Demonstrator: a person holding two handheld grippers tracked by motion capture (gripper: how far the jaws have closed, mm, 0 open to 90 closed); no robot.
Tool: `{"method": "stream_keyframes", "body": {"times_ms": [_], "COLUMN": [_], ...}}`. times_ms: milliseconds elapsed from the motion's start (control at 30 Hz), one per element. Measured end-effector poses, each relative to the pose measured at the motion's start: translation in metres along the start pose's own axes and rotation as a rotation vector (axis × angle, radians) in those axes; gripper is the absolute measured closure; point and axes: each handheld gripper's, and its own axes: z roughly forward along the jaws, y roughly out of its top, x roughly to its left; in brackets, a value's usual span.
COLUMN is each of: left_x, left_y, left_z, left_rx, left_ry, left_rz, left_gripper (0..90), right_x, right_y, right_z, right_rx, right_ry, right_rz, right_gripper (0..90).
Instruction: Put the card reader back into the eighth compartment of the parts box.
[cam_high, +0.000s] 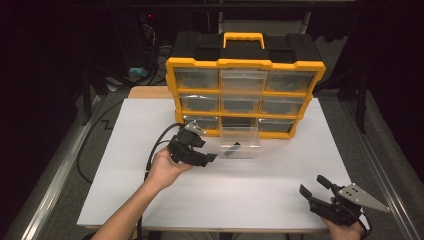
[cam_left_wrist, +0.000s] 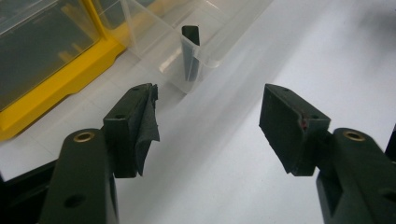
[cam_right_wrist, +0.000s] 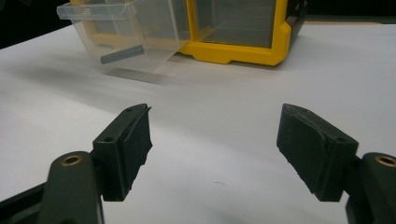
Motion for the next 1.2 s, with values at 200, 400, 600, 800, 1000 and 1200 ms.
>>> {"method": "stream_keyframes", "body": {"times_ms": [200, 400, 600, 800, 1000, 1200], "left_x": [0.001, 0.003, 0.004, 0.007, 0.009, 0.013], "left_y": [-0.006, -0.013, -0.018, -0.026, -0.034, -0.042], "left_z": [-0.002, -0.003, -0.004, -0.004, -0.006, -0.010], "left_rx": [0.001, -0.007, -0.008, -0.021, -0.030, -0.035], "left_ry": [0.006, 0.011, 0.022, 0.032, 0.041, 0.045], "left_rz": [-0.003, -0.014, -0.022, -0.041, -0.053, -0.071], "left_gripper": [36.9, 36.8, 36.7, 36.7, 36.7, 36.7], "right_x": [0.000, 0.000, 0.000, 0.000, 0.000, 0.001], "right_y": [0.000, 0.000, 0.000, 0.000, 0.000, 0.000], "right_z": [0.000, 0.000, 0.000, 0.000, 0.000, 0.000], "right_rx": [-0.001, 0.000, 0.000, 0.004, 0.003, 0.004], "right_ry": [0.000, -0.001, -0.001, -0.002, -0.004, -0.005], "right_rz": [-0.002, -0.001, 0.000, -0.006, -0.006, -0.007], "right_gripper": [26.1, 26.2, 26.2, 26.2, 26.2, 26.2]}}
